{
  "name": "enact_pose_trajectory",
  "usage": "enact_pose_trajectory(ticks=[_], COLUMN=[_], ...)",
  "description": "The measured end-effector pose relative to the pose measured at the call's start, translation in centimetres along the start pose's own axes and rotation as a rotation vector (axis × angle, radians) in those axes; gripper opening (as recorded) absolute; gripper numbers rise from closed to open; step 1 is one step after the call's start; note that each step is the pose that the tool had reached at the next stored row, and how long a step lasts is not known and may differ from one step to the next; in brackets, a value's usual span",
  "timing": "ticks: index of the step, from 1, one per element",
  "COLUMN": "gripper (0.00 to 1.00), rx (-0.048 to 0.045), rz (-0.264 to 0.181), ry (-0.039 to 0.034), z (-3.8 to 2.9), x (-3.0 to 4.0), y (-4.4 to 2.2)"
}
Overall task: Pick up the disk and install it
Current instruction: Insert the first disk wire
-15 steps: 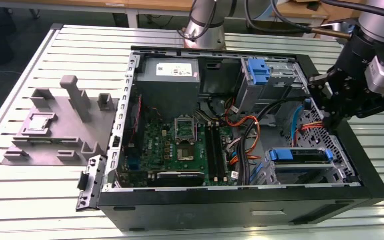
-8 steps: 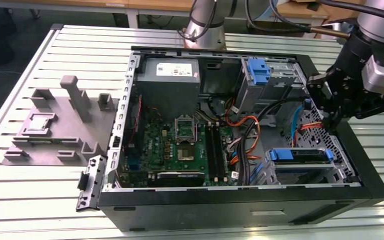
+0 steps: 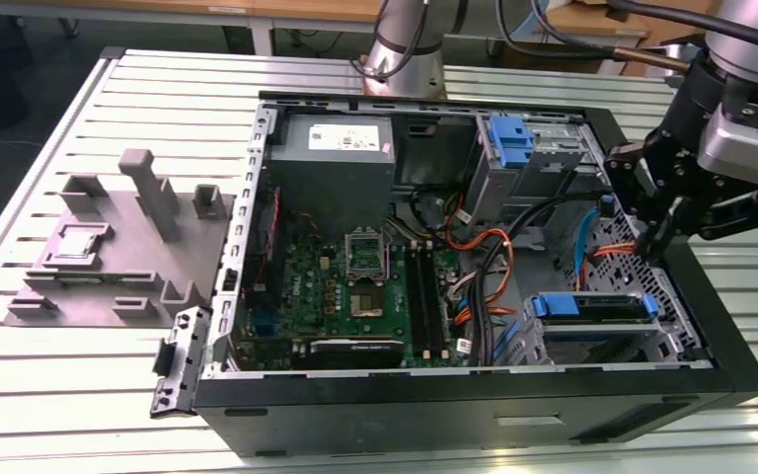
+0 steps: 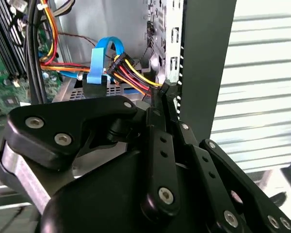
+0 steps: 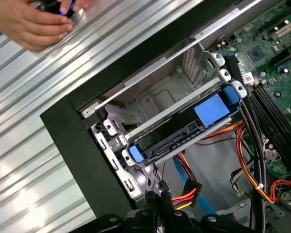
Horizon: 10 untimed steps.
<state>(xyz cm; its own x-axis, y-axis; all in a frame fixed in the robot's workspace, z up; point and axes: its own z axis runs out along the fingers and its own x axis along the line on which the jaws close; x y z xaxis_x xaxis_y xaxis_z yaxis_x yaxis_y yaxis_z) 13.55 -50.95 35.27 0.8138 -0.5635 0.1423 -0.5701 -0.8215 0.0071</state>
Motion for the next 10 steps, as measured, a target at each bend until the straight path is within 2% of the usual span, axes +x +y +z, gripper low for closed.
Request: enact_pose_trajectory(ticks=[10], gripper=[0.16], rx=[-0.026], rz=[0.175], ry=[-0.0006], z=[0.0], x=[-0.01], y=[-0.01])
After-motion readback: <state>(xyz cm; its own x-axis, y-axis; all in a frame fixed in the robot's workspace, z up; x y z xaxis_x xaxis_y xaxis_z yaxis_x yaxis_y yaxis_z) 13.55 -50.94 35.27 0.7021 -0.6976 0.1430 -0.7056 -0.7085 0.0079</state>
